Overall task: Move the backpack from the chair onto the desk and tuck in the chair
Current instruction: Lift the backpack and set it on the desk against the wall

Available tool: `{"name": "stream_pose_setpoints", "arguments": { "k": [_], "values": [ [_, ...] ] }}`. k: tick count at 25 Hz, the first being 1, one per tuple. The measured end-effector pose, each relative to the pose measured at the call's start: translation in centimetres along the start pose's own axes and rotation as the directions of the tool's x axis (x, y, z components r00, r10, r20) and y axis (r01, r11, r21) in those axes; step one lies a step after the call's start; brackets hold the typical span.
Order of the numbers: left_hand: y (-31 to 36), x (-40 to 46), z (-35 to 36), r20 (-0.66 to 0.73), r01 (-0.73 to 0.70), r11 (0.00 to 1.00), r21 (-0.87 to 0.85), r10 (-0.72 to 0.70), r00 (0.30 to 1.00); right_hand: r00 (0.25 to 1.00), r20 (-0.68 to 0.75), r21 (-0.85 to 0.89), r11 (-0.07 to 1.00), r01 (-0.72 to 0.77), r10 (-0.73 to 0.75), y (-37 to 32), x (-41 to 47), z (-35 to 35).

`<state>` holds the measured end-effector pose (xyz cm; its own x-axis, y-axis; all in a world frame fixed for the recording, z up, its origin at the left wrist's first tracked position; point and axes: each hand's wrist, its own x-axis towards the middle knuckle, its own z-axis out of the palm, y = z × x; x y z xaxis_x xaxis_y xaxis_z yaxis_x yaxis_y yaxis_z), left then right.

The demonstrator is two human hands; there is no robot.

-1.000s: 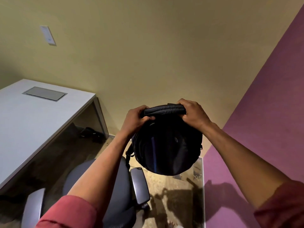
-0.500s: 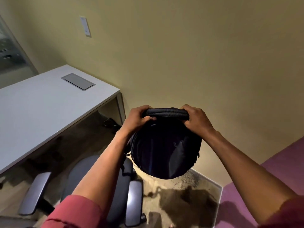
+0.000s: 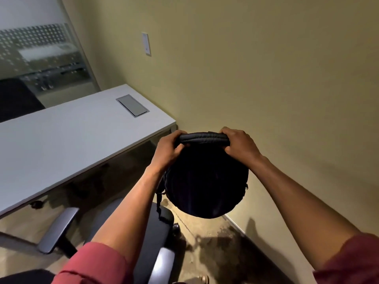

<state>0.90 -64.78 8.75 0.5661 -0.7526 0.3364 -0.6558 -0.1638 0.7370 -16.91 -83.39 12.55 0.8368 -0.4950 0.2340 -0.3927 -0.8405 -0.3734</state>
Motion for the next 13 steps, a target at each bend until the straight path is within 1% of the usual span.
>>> {"name": "stream_pose_setpoints", "arguments": {
  "k": [2,6,10,13],
  "values": [
    [-1.2,2.1,-0.7,-0.062,0.013,0.998,0.053,-0.010,0.998,0.999,0.016,0.004,0.999,0.045,-0.045,0.0,3.6,0.6],
    [-4.4,6.9,-1.7,-0.155,0.037,0.996,0.085,-0.024,0.988,0.992,0.031,0.034,0.992,0.120,-0.121,0.8,11.3,2.5],
    [-7.6,11.5,-2.9,-0.208,0.106,0.988,0.110,-0.081,0.975,0.983,0.096,0.077,0.985,0.151,-0.159,0.5,18.6,4.6],
    [-9.3,14.8,-3.9,-0.255,0.151,0.978,0.142,-0.112,0.961,0.982,0.099,0.111,0.982,0.150,-0.161,0.0,23.5,6.0]
  ]
}}
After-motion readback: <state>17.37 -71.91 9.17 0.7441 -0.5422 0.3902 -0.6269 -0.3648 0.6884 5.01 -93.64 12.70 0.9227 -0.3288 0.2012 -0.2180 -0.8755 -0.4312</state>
